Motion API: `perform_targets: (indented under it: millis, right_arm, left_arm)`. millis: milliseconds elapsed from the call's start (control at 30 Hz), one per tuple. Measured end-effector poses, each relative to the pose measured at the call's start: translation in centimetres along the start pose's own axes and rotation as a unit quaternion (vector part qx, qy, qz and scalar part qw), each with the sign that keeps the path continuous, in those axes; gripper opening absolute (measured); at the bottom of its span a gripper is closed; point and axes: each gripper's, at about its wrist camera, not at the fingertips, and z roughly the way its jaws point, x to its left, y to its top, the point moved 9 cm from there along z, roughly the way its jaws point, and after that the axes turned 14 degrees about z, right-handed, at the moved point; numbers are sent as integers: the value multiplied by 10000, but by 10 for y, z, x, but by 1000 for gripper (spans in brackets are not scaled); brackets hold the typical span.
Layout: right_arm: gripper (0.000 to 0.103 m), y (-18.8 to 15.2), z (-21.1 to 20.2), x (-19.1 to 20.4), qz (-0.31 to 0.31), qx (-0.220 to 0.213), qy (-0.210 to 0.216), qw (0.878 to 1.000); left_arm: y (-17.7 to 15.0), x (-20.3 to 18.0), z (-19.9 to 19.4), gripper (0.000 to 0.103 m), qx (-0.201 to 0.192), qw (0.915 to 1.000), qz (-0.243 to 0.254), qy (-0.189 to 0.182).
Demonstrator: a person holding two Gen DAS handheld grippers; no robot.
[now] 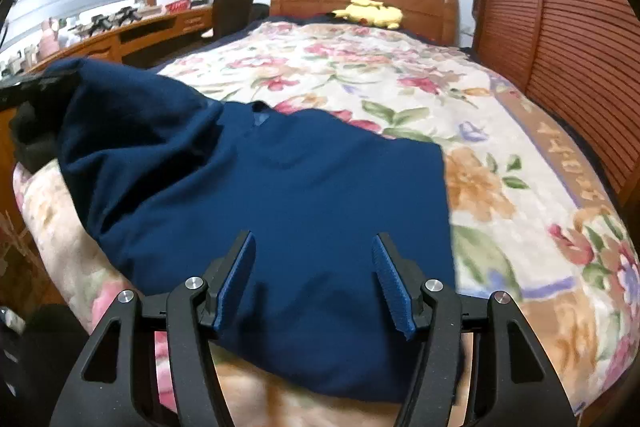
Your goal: Fold large clothes
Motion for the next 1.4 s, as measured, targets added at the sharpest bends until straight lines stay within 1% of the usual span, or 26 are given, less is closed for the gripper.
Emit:
perform_targets:
  millis: [33,167,267,367,433,500,567,667,700,767,800,833,900,967,1067,1133,1233,1400]
  right_arm:
    - [60,1,-4,-6,42,-26,-28,10000]
    - [56,5,-20,-32,226,-158,-238,9993]
    - [52,10,-32,-49,332,-268,-404,9983]
    - [51,14,-44,-65,628,-351,-450,9964]
    - [51,16,-49,-74,758,-388,-511,9951]
    - [51,21,-52,-81,930,-423,-519,9934]
    - [51,25,-54,-81,974,-474,-572,9925]
    - [51,19,-52,-77,818,-398,-639,9938]
    - [51,14,-52,-76,725,-345,-689,9944]
    - [51,7,-51,-78,652,-297,-794,9943]
    - [51,4,-50,-81,660,-288,-812,9941]
    - [51,3,-51,-81,647,-278,-832,9940]
    - [51,1,-55,-78,583,-290,-867,9941]
    - [51,2,-61,-73,586,-376,-852,9939]
    - [51,7,-65,-65,594,-442,-899,9932]
    - [51,14,-71,-58,597,-526,-937,9924]
    - [51,25,-76,-51,533,-636,-1032,9912]
    - [51,48,-66,-34,469,-651,-868,9930]
  left_arm:
    - [11,-9,3,2,-26,9999,96,-53]
    - [60,-59,12,2,-156,9979,405,-472]
    - [84,-98,14,2,-250,9945,602,-816]
    - [96,-126,18,2,-244,9916,794,-993]
    - [96,-137,21,3,-193,9901,907,-1057]
    - [89,-141,25,4,-93,9888,853,-1221]
    - [80,-140,27,8,31,9871,824,-1373]
    - [67,-136,26,15,48,9841,842,-1561]
    - [64,-135,26,20,23,9835,859,-1595]
    - [59,-130,17,27,-134,9821,844,-1681]
    - [58,-127,11,34,-226,9811,811,-1743]
    - [57,-127,8,38,-284,9803,778,-1792]
    - [54,-121,-4,41,-425,9783,713,-1900]
    - [52,-113,-15,44,-563,9773,669,-1928]
    - [44,-94,-27,49,-733,9792,600,-1791]
    - [35,-80,-29,53,-770,9811,516,-1696]
    - [19,-60,-23,54,-701,9834,411,-1620]
    - [-8,-27,-5,54,-574,9888,289,-1346]
